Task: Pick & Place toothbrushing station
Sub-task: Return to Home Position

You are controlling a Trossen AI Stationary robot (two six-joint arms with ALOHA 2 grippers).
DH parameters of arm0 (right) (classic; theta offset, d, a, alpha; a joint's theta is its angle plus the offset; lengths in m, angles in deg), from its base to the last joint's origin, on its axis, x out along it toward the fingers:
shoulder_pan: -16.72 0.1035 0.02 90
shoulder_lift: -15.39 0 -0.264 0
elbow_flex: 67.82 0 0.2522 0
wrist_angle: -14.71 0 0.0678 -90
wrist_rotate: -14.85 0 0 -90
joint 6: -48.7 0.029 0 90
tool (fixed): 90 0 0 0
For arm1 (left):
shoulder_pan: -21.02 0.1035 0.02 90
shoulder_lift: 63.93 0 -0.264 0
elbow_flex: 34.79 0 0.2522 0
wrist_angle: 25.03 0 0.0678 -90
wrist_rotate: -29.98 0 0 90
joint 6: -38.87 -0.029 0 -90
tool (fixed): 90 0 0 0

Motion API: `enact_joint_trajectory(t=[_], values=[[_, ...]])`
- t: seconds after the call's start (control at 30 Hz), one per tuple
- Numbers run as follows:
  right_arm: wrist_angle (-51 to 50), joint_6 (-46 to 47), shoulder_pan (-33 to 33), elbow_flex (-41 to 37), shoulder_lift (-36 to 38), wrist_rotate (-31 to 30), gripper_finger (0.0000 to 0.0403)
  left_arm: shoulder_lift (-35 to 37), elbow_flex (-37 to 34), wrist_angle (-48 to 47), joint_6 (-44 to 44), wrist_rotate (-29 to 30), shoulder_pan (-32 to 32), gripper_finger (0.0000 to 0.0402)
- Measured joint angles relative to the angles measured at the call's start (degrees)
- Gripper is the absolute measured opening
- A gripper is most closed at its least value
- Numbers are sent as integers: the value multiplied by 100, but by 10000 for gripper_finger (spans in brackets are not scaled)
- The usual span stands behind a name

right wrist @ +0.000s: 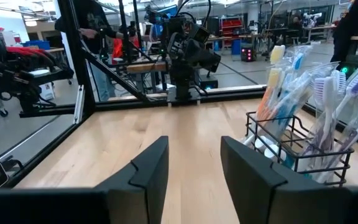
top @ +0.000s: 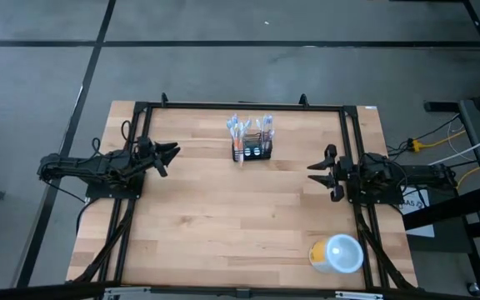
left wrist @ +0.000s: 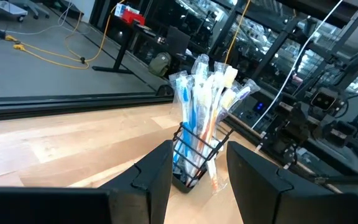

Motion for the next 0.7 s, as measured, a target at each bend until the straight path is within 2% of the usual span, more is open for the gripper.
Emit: enact_joint_trajectory(t=[0.1, 0.17, 0.3, 0.4, 0.47, 0.7], values=[[0, -2, 0, 0, 0, 0, 149, 97, 5, 62, -42, -9, -26, 145], [0, -2, 0, 0, 0, 0, 149, 99, -9, 37, -657, -289, -3, 145], [0, -2, 0, 0, 0, 0, 149, 99, -282, 816, -2255, -1584, 73, 145], [0, -2, 0, 0, 0, 1, 149, 99, -274, 774, -3054, -2247, 102, 145], [0, -4, 0, 0, 0, 2, 149, 99, -278, 737, -3101, -2353, 147, 145], [0, -4, 0, 0, 0, 2, 149, 78, -278, 739, -2228, -2356, 286, 145]])
